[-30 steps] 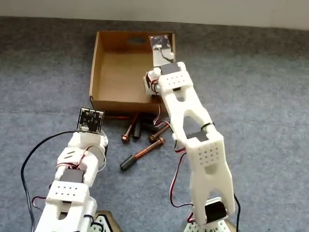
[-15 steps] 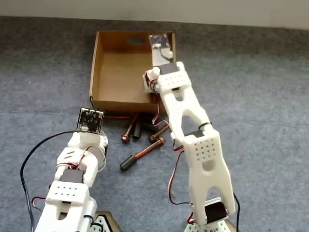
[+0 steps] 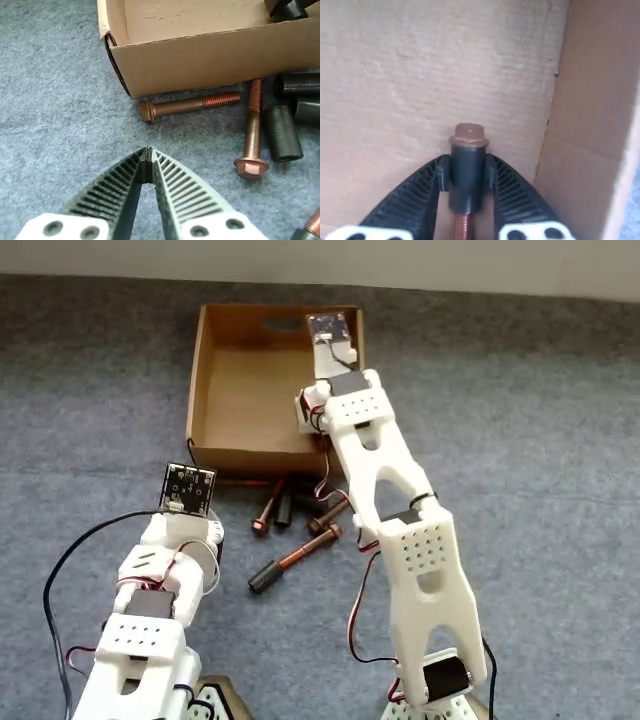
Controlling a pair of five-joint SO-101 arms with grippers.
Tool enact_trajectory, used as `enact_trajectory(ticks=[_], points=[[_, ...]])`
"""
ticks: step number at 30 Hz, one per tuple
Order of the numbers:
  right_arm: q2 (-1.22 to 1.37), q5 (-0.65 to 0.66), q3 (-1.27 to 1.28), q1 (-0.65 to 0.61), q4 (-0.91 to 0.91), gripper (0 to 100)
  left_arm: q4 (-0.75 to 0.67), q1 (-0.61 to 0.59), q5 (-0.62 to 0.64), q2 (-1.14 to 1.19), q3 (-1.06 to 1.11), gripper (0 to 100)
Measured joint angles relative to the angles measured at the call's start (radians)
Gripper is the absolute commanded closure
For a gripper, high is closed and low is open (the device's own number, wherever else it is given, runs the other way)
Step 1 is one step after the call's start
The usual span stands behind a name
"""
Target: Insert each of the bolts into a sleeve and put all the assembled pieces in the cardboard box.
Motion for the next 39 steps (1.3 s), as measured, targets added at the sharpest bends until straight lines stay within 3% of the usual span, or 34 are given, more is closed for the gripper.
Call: enact_trajectory(ticks=[8,11,17,26,39], points=[[0.000,0.000,-0.058,0.000,0.005,89.6,0.000,0.000,0.000,0.000,0.000,99],[0.000,0.000,-0.126,0.000,0.038,99.8,0.000,0.000,-0.003,0.000,0.000,99],[0.000,0.000,-0.272,0.000,0.106,99.1,0.000,0.000,-0.003,0.000,0.000,99],[-0.002,0.000,-0.261,-0.023,0.132,99.1,0.000,0.000,-0.003,0.000,0.000,99],[-0.029,0.000,-0.727,-0.025,0.565,99.0,0.000,0.000,-0.003,0.000,0.000,99]])
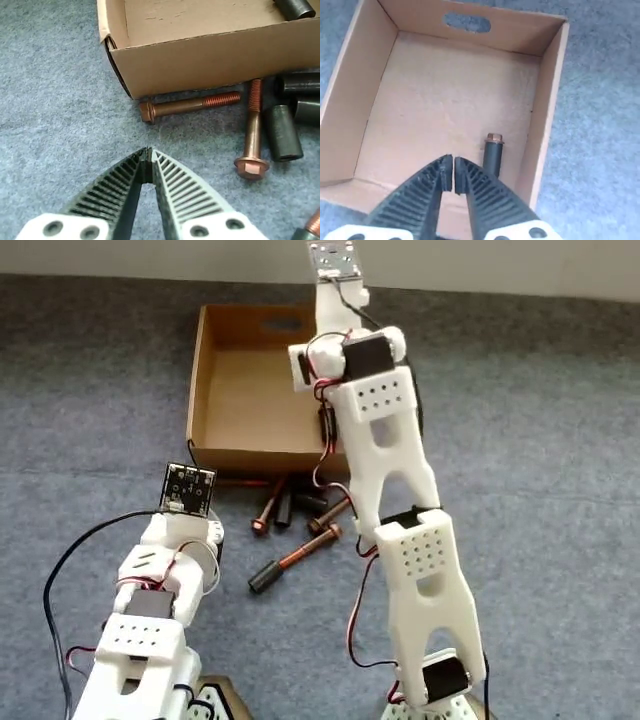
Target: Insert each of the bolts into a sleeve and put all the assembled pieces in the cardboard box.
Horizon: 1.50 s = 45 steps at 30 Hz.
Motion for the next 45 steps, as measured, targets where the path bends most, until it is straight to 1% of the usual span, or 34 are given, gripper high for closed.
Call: enact_trajectory(ticks=[3,8,12,15,18,22,26,27,31,33,35,40,42,45], points=[[-0.002,0.000,-0.052,0.000,0.060,99.0,0.000,0.000,0.000,0.000,0.000,99],[-0.018,0.000,-0.060,-0.014,0.071,98.9,0.000,0.000,0.000,0.000,0.000,99],[-0.104,0.000,-0.037,-0.075,0.071,98.9,0.000,0.000,0.000,0.000,0.000,99],[-0.222,0.000,0.071,-0.132,0.071,98.9,0.000,0.000,0.000,0.000,0.000,99],[-0.373,0.000,0.256,-0.166,0.071,98.9,0.000,0.000,0.000,0.000,0.000,99],[-0.585,0.000,0.563,-0.172,0.071,98.9,0.000,-0.002,0.000,0.000,0.000,99],[-0.772,0.000,0.891,-0.173,0.012,98.8,0.000,-0.074,0.002,0.000,0.000,99],[-0.818,0.000,0.979,-0.173,-0.018,98.8,0.000,-0.100,0.017,0.000,0.000,99],[-0.999,0.000,1.329,-0.173,-0.173,98.3,0.000,-0.229,0.175,0.000,-0.020,99],[-1.086,0.003,1.517,-0.175,-0.269,94.2,0.000,-0.281,0.213,0.000,-0.032,99],[-1.160,0.034,1.711,-0.195,-0.354,89.9,0.000,-0.302,0.224,0.000,-0.041,99],[-1.278,0.114,2.127,-0.292,-0.542,89.4,0.000,-0.318,0.232,0.000,-0.048,99],[-1.304,0.129,2.234,-0.334,-0.606,89.0,0.000,-0.328,0.232,0.000,-0.048,99],[-1.321,0.135,2.332,-0.407,-0.690,88.9,0.000,-0.400,0.232,0.000,-0.048,99]])
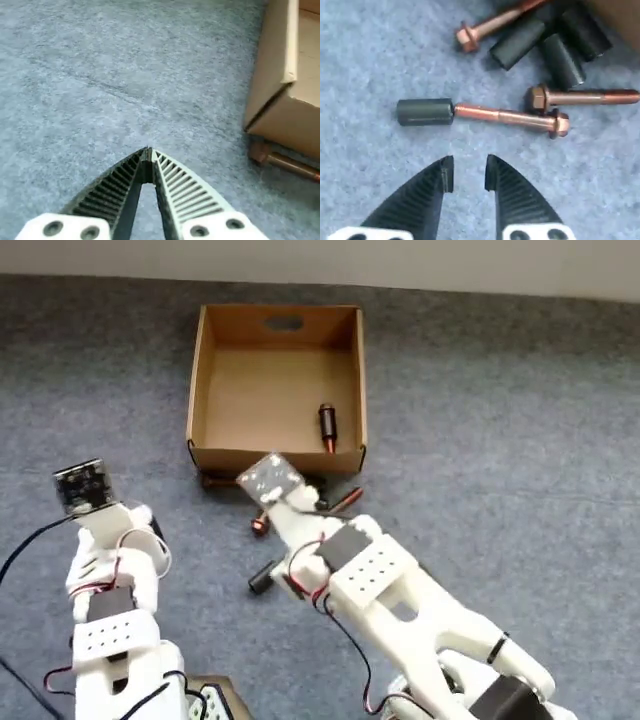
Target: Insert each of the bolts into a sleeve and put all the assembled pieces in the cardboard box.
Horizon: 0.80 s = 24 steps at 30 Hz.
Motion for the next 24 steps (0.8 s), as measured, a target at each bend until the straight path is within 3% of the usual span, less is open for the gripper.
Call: enact_trajectory(ticks=[6,12,24], points=[[-0.005,0.003,0.052,-0.094,-0.109,88.3,0.000,-0.072,0.006,0.000,0.000,99],[-0.006,0.066,0.054,-0.170,-0.120,79.5,0.000,-0.084,0.008,0.000,0.000,99],[-0.006,0.150,0.054,-0.175,-0.187,79.2,0.000,-0.103,0.009,0.000,0.000,99]])
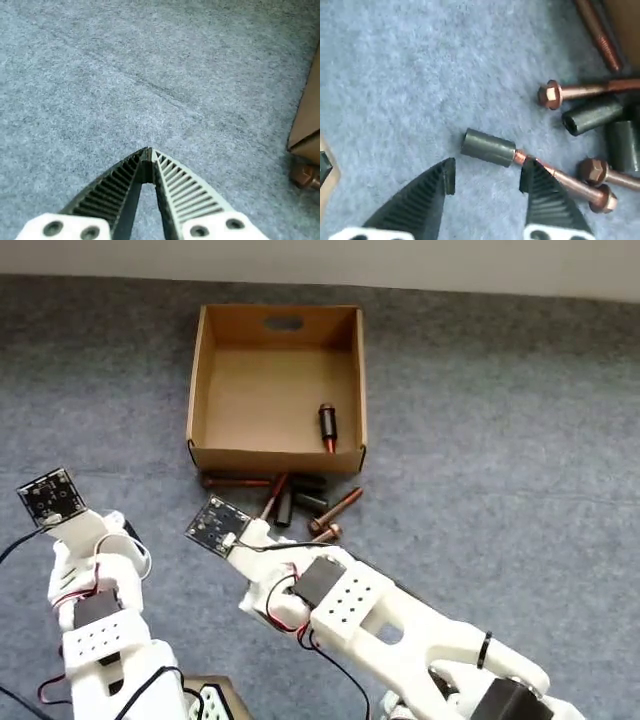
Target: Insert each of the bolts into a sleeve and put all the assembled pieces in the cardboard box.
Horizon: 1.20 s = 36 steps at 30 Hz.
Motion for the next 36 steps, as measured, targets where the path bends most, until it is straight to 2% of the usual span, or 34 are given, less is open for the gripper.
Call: enact_trajectory(ticks=[9,18,32,36], points=[[0.149,0.232,0.000,0.000,-0.005,79.2,0.000,0.000,0.000,0.000,0.000,99],[0.201,0.379,-0.011,0.003,-0.006,79.3,0.000,0.000,-0.002,0.000,0.000,99],[0.219,0.420,-0.101,-0.028,-0.005,79.5,0.000,0.000,-0.002,0.000,0.000,99],[0.219,0.474,-0.103,-0.040,-0.005,79.6,0.000,0.000,-0.002,0.000,0.000,99]])
